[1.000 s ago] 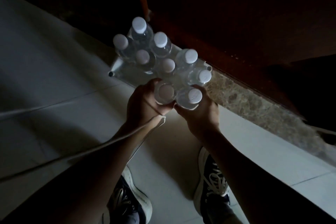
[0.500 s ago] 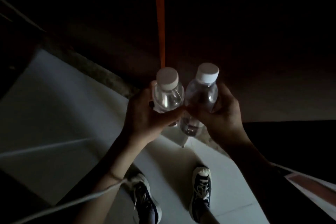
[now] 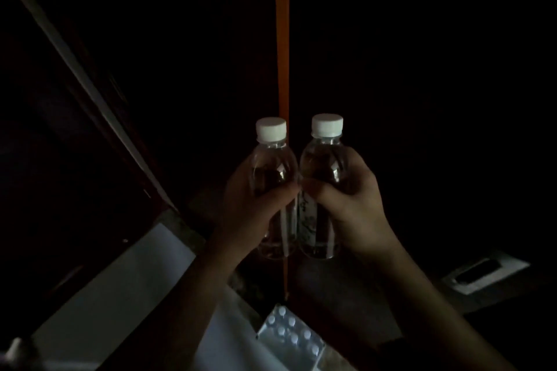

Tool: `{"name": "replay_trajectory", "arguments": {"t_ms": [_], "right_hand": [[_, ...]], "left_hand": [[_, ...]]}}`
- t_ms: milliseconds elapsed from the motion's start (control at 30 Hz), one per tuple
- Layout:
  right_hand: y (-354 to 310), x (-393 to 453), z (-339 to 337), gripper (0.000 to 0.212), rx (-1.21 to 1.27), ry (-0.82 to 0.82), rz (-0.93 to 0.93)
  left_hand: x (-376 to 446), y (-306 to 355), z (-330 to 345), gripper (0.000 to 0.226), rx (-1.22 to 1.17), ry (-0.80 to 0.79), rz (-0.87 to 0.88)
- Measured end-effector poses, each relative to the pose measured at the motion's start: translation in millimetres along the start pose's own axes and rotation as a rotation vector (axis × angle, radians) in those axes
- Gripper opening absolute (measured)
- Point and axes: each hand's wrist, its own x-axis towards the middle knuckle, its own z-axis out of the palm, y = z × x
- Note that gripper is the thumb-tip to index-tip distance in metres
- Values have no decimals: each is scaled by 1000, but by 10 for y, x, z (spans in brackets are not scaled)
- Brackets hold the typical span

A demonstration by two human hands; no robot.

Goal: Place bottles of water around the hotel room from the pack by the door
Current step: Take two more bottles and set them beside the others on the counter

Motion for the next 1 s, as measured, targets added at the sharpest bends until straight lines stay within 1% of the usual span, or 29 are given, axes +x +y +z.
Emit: {"name": "replay_trajectory", "arguments": {"t_ms": [100, 200, 300, 400, 567, 700, 833, 933, 1000], "right_hand": [[-634, 52, 120, 35, 13, -7, -81], [-1126, 47, 193, 34, -9, -6, -135], [-1456, 25, 240, 29, -36, 19, -171], [-1661, 0, 287, 25, -66, 110, -224], [-1819, -109, 347, 29, -131, 309, -299], [-1897, -424, 251, 30, -214, 490, -320], [-2045, -1022, -8, 31, -271, 721, -326], [-2248, -1631, -237, 48, -330, 898, -359], [-2395, -2107, -387, 54, -375, 1025, -377]], "left_hand": [[106, 633, 23, 27, -27, -5, 70], [193, 1117, 41, 27, -63, -47, 130], [275, 1439, 56, 25, -82, -94, 193], [371, 1627, 66, 19, -132, -145, 205], [536, 1753, 46, 15, -208, -285, 173], [535, 1794, 196, 13, -246, -469, 213], [281, 1862, 625, 9, -295, -645, 174], [-92, 1981, 1087, 18, -337, -810, 152], [-420, 2087, 1422, 27, -391, -926, 129]]}}
